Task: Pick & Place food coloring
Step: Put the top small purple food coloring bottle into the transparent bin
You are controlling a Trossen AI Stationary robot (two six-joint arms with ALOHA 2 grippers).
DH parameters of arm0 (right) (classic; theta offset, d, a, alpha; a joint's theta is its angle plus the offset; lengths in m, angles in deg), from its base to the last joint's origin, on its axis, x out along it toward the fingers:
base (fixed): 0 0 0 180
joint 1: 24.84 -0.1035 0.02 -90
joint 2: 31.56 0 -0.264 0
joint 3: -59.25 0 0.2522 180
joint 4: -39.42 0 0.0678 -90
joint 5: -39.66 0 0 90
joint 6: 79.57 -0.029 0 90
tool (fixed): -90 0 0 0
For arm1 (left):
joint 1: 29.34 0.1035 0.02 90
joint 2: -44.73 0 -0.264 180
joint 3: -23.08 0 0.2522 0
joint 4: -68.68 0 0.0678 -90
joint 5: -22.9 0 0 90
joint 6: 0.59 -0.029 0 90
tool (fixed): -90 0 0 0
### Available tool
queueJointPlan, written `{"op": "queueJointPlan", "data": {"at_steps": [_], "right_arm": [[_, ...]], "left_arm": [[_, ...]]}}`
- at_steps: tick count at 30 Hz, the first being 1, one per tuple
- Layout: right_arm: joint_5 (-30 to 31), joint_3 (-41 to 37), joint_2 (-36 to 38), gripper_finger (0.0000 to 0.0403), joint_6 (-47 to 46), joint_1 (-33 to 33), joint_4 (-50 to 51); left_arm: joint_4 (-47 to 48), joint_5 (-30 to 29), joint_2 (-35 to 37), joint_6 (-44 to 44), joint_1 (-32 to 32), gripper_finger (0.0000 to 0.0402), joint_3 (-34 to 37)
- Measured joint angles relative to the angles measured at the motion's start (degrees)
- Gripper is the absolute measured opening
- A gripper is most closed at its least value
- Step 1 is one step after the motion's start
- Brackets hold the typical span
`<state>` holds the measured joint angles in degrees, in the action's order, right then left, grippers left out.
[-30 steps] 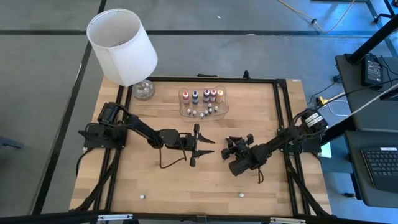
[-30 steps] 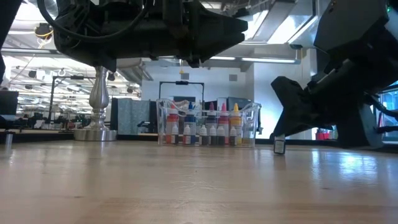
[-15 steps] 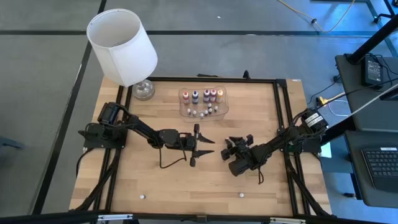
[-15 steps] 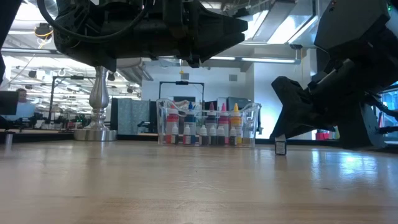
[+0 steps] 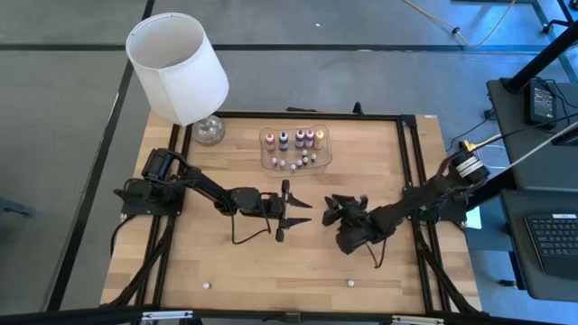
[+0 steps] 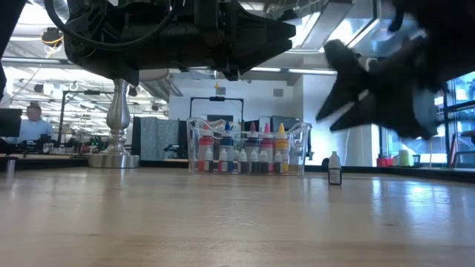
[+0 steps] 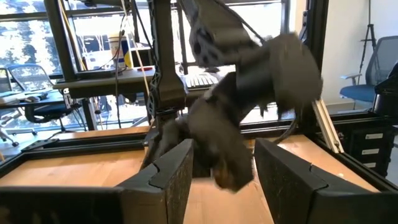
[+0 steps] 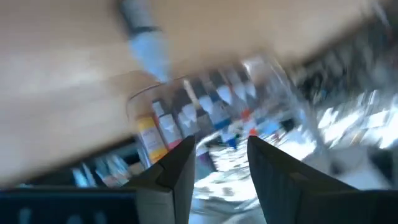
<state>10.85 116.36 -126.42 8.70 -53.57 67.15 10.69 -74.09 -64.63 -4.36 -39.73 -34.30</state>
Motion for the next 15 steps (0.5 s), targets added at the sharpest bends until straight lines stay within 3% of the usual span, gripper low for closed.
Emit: {"op": "queueJointPlan", "data": {"at_steps": [4, 7, 11, 15], "right_arm": [[-2.84, 0.0, 6.96, 0.0147, -22.25, -1.5, 1.95], [-8.35, 0.0, 12.5, 0.0147, -46.95, -2.37, 3.68], [-23.33, 0.02, 19.52, 0.0147, -70.92, -2.23, 9.09], [-41.56, -1.11, 24.52, 0.0147, -80.48, -1.81, 10.69]], "left_arm": [[0.0, 0.0, 0.0, 0.0, 0.0, 0.0168, 0.0], [0.01, 0.03, 0.0, 0.51, -0.03, 0.017, 0.0], [1.1, 1.75, 0.0, 5.46, -0.37, 0.0169, -0.04], [1.46, 2.12, -0.02, 6.13, -0.44, 0.017, -0.04]]}}
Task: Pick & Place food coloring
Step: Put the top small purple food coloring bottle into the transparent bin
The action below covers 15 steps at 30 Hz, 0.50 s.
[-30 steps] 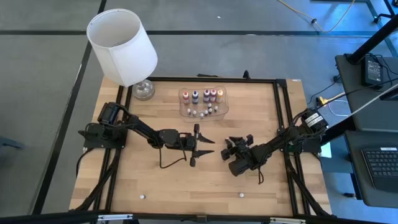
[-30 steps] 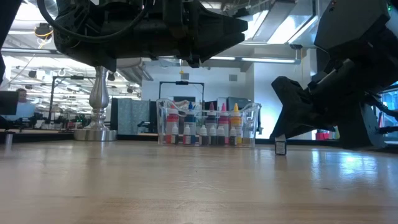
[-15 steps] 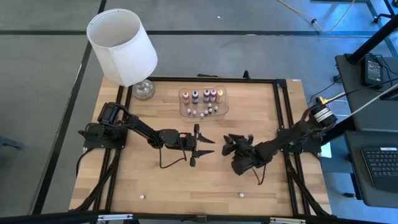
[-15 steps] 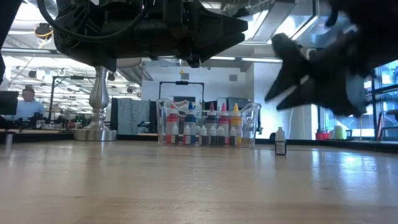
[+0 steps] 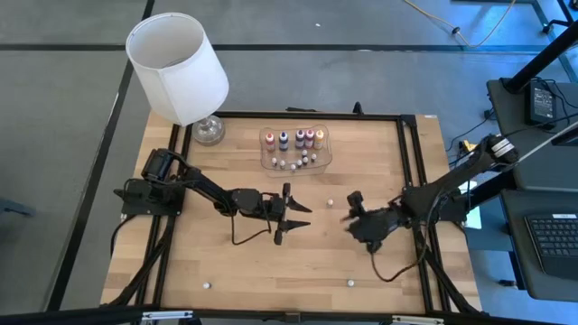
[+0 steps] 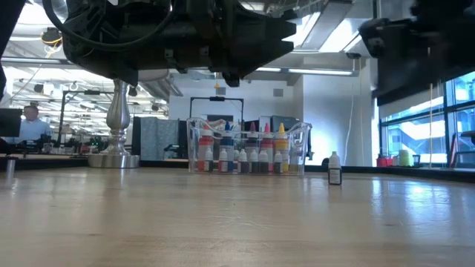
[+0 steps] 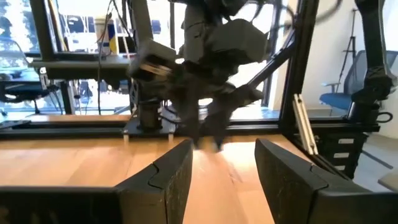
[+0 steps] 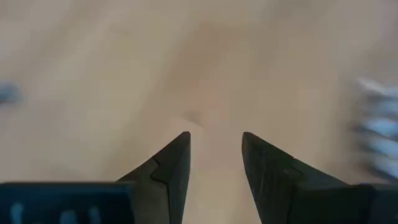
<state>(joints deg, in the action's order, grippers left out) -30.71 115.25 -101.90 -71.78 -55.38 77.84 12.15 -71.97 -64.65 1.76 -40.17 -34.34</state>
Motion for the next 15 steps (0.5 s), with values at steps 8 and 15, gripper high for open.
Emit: {"op": "queueJointPlan", "data": {"at_steps": [8, 15], "right_arm": [[-6.44, -14.85, 13.83, 0.0147, -1.48, -0.55, -18.2], [-2.15, -20.58, 22.31, 0.0147, -3.36, -0.59, -23.37]], "left_arm": [[5.76, -1.52, 0.0, 3.6, 0.08, 0.0167, -1.76], [39.24, -1.55, -0.04, -1.14, 2.43, 0.0166, -17.68]]}}
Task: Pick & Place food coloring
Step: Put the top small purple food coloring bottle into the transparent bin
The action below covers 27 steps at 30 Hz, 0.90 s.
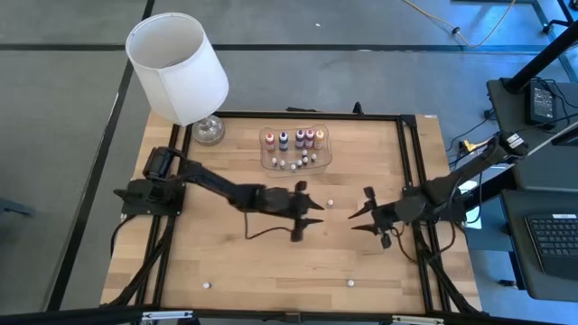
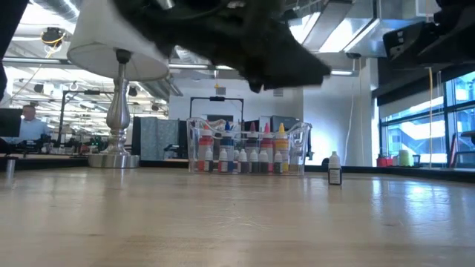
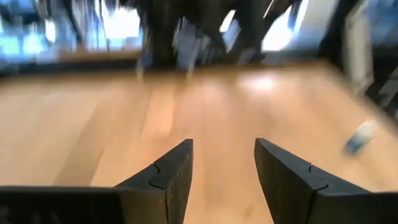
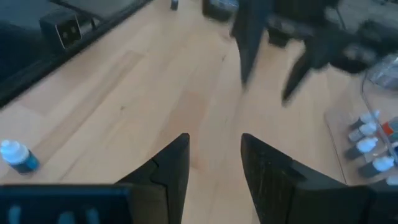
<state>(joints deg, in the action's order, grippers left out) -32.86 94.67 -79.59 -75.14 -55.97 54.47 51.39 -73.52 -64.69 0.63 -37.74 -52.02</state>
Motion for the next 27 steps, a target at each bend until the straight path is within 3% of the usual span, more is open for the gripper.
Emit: {"op": "queueJointPlan", "data": {"at_steps": [4, 7, 13, 19, 27], "right_arm": [[-0.07, -0.46, 0.98, 0.0147, 0.22, 0.0, 0.11], [-0.06, -0.52, 0.94, 0.0147, 0.32, 0.0, 0.48], [-0.04, -0.52, 0.9, 0.0147, 0.35, 0.0, 2.25], [0.99, -0.52, 0.9, 0.0147, 0.31, 0.0, 3.78], [2.4, -0.52, 0.9, 0.0147, 2.04, 0.24, 4.87]], "left_arm": [[27.59, -1.34, -0.46, 3.39, 2.65, 0.0166, -12.78], [35.4, -1.77, -0.77, 6.71, 4.34, 0.0166, -17.4], [34.56, 1.41, -0.86, 5.24, 6.49, 0.0161, -18.1], [26.54, 3.04, -4.36, 3.5, 7.17, 0.0152, -18.13], [20.23, 0.73, -9.66, 2.03, 7.14, 0.0152, -18.12]]}}
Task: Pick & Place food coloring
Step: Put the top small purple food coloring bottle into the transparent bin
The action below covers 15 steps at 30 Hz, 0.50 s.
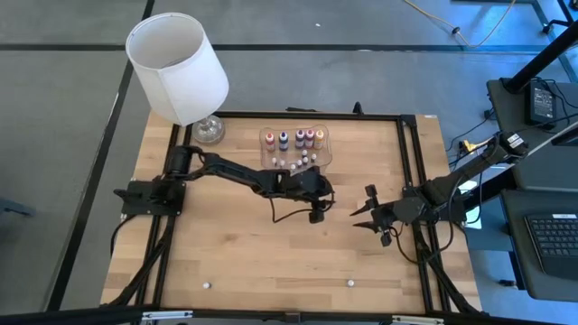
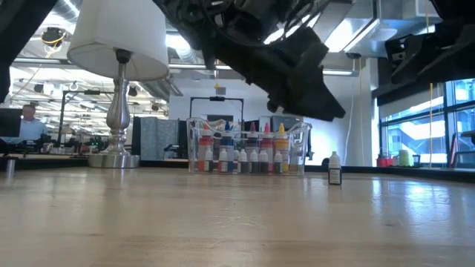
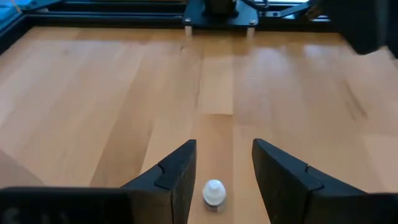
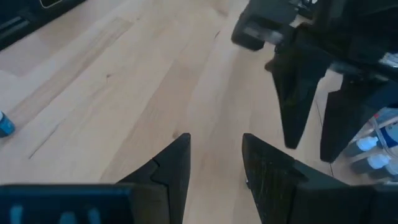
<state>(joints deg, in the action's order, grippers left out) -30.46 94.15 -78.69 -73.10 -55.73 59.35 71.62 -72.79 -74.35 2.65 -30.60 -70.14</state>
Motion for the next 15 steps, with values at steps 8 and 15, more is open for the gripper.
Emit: {"op": "queueJointPlan", "data": {"at_steps": [8, 15], "right_arm": [[0.02, 0.0, 0.0, 0.0147, 0.22, 0.0, 1.62], [0.04, 0.0, 0.0, 0.0147, -0.2, 0.0, 2.43]], "left_arm": [[-1.0, -0.07, -1.52, -3.41, -0.08, 0.0149, 0.09], [-1.42, 0.26, -1.45, -2.53, -0.08, 0.0167, 0.02]]}}
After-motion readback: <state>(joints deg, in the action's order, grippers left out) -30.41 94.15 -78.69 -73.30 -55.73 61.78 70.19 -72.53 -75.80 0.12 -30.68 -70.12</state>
